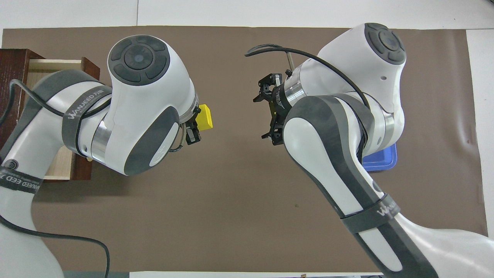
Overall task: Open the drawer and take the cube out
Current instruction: 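Grasp the cube with the right gripper while the left gripper releases it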
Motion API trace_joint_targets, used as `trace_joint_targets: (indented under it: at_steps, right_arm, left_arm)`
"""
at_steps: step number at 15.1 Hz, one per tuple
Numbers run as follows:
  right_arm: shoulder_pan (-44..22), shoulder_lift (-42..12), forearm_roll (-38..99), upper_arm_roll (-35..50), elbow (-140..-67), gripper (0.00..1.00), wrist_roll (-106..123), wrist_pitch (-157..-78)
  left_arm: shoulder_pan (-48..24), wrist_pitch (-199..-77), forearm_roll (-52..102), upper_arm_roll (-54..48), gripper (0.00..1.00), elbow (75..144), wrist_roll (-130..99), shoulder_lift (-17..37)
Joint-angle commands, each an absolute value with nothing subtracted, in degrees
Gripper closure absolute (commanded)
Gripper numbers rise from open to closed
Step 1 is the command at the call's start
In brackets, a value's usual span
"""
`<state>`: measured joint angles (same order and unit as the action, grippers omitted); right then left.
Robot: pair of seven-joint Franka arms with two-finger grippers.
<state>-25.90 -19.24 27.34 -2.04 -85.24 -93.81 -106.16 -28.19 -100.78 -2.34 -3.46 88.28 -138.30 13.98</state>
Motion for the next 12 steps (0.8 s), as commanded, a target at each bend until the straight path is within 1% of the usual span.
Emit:
trace_joint_targets:
  at_steps: [1,6,7,10,12]
  right_arm:
    - [-27.25,-25.48,25.57,-2.11,-76.30,0.03,-94.75,-102.22]
    - [-28.74,-33.38,25.49,-2.20,-65.68,0.05,-97.82,-102.04]
    - [-29.61,-34.09,25.49,-2.20,-64.87,0.05,-97.82,-102.13]
    - [-29.88,-34.28,25.66,-1.85,-64.51,0.05,-97.91,-102.04]
    - [-31.28,-34.28,25.84,-1.93,-63.90,0.05,-99.30,-102.04]
  left_arm:
    - [-28.92,-101.60,-3.16,-3.08,1.00,88.68,-139.39,13.89]
    - [-28.83,-101.60,-3.16,-3.08,1.00,88.68,-139.39,13.80]
    - [-28.83,-101.69,-3.16,-3.08,1.00,88.68,-139.39,13.80]
    - [-28.83,-101.69,-3.16,-3.08,1.00,88.68,-139.39,13.80]
    - [-28.83,-101.69,-3.16,-3.08,1.00,88.68,-139.39,13.80]
